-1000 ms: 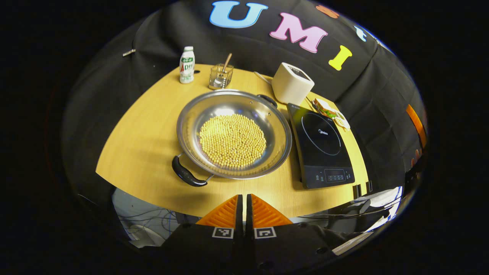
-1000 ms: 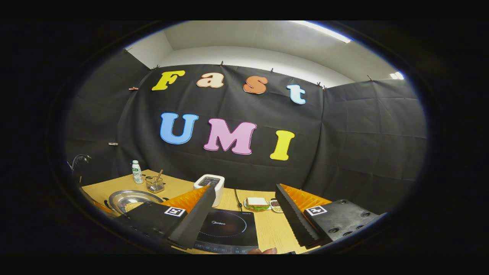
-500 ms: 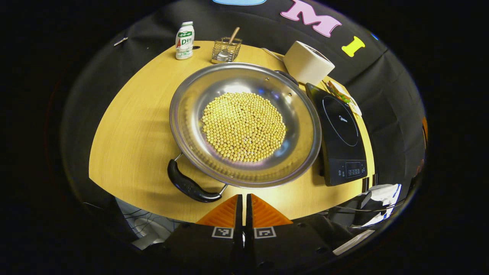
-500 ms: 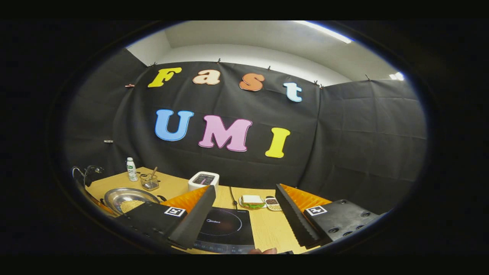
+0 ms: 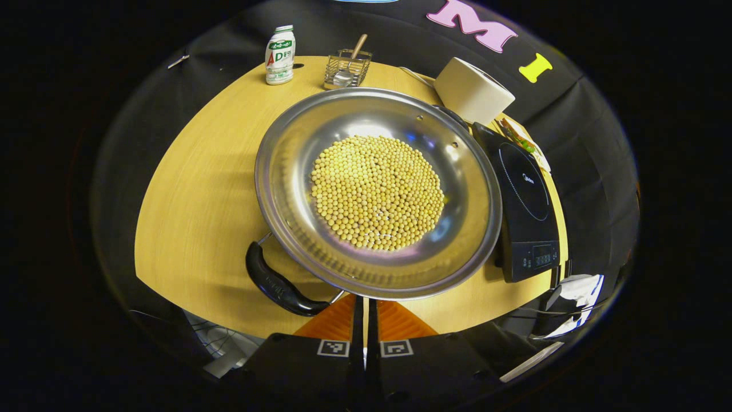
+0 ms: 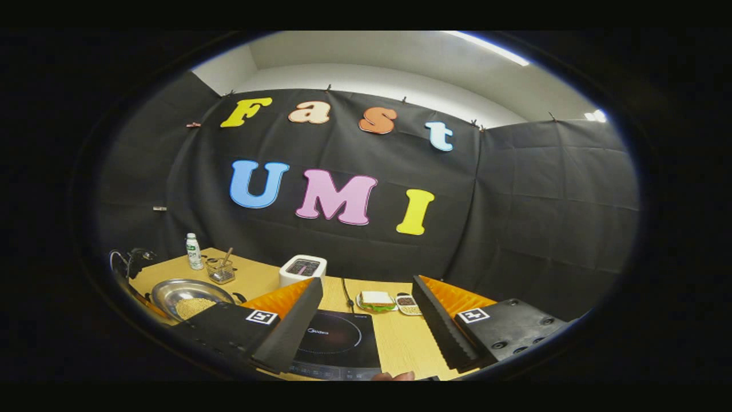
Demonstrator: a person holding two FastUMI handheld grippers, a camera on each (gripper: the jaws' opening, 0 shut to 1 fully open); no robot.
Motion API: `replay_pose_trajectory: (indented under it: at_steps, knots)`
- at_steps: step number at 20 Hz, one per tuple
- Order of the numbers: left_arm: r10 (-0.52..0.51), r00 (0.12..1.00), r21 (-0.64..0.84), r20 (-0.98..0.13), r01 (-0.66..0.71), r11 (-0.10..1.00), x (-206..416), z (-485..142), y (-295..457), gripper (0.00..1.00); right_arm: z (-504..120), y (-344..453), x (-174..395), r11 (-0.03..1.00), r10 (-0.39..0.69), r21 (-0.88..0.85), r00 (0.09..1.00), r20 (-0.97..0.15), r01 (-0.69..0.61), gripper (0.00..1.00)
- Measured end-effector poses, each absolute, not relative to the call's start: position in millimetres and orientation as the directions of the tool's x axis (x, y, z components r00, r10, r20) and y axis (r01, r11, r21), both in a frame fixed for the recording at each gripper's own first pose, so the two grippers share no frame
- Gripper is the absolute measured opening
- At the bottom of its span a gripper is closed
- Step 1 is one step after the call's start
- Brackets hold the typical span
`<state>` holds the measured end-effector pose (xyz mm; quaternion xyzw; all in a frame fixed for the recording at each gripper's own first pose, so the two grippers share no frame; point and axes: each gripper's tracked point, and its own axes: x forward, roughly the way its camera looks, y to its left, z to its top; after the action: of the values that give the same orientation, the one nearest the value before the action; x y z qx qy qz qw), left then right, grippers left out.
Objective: First push the handle of the pot to place it horizontally, then grasp the pot with both hands and set it on the induction cooktop.
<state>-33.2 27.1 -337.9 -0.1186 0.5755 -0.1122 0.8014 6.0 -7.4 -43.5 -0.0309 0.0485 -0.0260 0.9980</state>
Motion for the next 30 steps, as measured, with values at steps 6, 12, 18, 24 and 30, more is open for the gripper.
replay_pose_trajectory:
  at_steps: [6,12,18,24,30]
  knots:
    - [-0.230,0.318,-0.232,-0.920,0.031,0.972,-17,-353,75,0.05,-45,-6,10,0.997,-0.049,-0.067,0.994,-0.098,0.042,0.96]
    - [-0.197,0.334,-0.220,-0.922,-0.033,0.975,1,-358,107,0.05,-47,-5,8,0.996,-0.049,-0.079,0.993,-0.108,0.040,0.96]
    - [-0.163,0.362,-0.220,-0.918,-0.124,0.967,38,-362,139,0.05,-48,-5,6,0.995,-0.050,-0.087,0.992,-0.114,0.041,0.96]
    - [-0.143,0.394,-0.236,-0.908,-0.199,0.951,67,-363,161,0.05,-49,-6,4,0.995,-0.061,-0.085,0.990,-0.126,0.051,0.97]
    - [-0.129,0.410,-0.238,-0.903,-0.229,0.944,98,-366,168,0.05,-51,-3,5,0.993,-0.060,-0.109,0.989,-0.137,0.045,0.96]
